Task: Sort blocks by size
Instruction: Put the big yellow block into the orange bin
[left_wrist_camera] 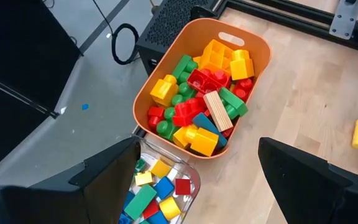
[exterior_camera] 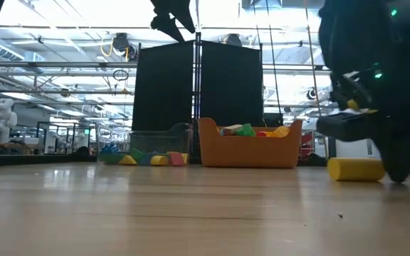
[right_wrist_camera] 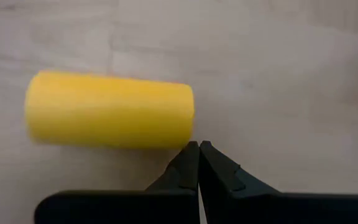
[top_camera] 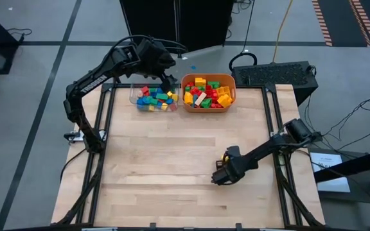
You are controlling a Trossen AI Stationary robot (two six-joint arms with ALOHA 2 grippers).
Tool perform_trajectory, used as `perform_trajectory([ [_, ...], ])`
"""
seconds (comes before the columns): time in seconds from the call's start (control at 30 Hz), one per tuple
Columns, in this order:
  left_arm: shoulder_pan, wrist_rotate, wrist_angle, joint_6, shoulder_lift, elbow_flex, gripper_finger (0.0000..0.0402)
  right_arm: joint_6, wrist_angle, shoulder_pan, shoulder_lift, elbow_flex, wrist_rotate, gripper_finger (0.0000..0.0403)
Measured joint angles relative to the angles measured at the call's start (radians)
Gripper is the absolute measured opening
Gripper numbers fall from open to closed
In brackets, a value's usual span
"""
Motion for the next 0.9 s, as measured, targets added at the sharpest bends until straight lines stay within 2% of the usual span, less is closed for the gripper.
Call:
perform_trajectory([
  [0.43,-0.019,-0.001,-0.017,0.0,-0.001,-0.025,0.0338,-0.279,0.18,-0.075,0.007,0.005,0.136,0.0],
  [0.77,-0.031,-0.002,0.007,-0.103,0.002,-0.025,0.0338,-0.488,0.46,-0.12,0.006,0.008,0.236,0.0],
  [0.9,-0.037,-0.003,0.031,-0.106,0.002,-0.025,0.0338,-0.626,0.565,-0.155,0.006,0.008,0.224,0.0],
])
